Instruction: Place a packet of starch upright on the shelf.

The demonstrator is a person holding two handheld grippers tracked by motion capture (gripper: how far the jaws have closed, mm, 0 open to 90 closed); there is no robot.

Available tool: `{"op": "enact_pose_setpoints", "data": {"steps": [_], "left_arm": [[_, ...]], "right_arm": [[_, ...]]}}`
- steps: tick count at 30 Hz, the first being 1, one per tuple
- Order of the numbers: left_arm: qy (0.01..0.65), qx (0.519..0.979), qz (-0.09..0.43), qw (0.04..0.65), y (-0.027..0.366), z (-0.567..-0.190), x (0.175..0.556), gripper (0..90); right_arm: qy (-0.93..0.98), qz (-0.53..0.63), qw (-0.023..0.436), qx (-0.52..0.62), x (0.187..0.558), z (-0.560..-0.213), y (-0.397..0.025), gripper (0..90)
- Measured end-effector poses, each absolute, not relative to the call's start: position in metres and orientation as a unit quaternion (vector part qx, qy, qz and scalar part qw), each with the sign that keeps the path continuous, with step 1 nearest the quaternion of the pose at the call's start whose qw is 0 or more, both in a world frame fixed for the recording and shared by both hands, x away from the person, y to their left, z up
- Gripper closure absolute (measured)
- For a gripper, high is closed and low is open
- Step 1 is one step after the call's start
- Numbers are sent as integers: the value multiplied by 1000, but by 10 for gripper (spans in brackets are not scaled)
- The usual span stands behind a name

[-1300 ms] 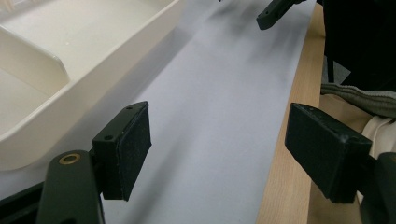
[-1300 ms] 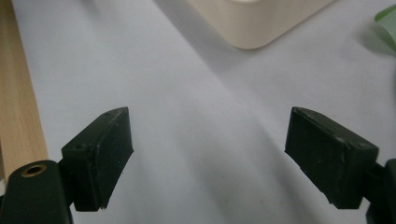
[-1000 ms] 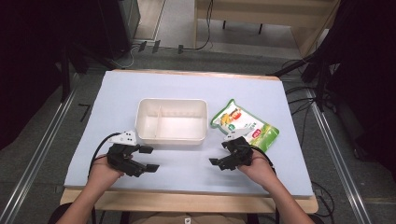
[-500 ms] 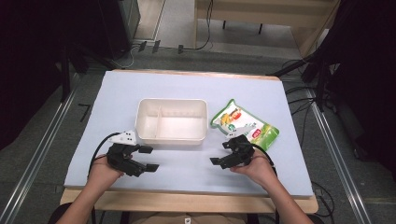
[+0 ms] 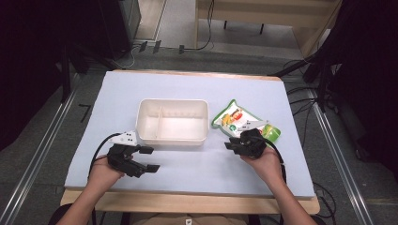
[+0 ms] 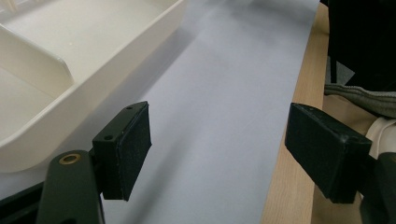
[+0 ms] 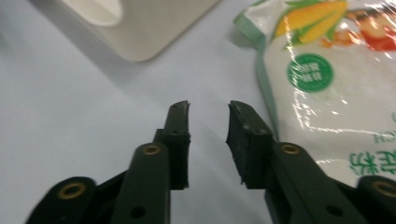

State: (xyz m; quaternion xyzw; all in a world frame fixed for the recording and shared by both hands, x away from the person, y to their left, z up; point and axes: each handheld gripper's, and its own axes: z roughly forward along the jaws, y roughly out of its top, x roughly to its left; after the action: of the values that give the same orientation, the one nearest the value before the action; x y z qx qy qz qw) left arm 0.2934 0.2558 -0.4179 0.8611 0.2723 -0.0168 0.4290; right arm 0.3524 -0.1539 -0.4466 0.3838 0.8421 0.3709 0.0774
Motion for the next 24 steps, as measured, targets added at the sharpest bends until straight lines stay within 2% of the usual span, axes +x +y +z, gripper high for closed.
{"op": "enact_pose_setpoints", "data": {"steps": [4, 5, 11, 14, 24], "left_arm": [[272, 861, -18, 430, 256, -418, 294, 234], [273, 861, -17, 428, 256, -418, 293, 233], [272, 861, -17, 429, 256, -418, 293, 233], [272, 861, -17, 431, 256, -417, 293, 233], [274, 860, -15, 431, 258, -417, 293, 233]], "right_arm": [[832, 359, 73, 416, 361, -453, -160, 887], [832, 358, 75, 417, 363, -455, -161, 900], [833, 331, 72, 438, 371, -467, -166, 900], [825, 341, 52, 447, 375, -470, -172, 900], [831, 333, 61, 441, 376, -469, -175, 900]]}}
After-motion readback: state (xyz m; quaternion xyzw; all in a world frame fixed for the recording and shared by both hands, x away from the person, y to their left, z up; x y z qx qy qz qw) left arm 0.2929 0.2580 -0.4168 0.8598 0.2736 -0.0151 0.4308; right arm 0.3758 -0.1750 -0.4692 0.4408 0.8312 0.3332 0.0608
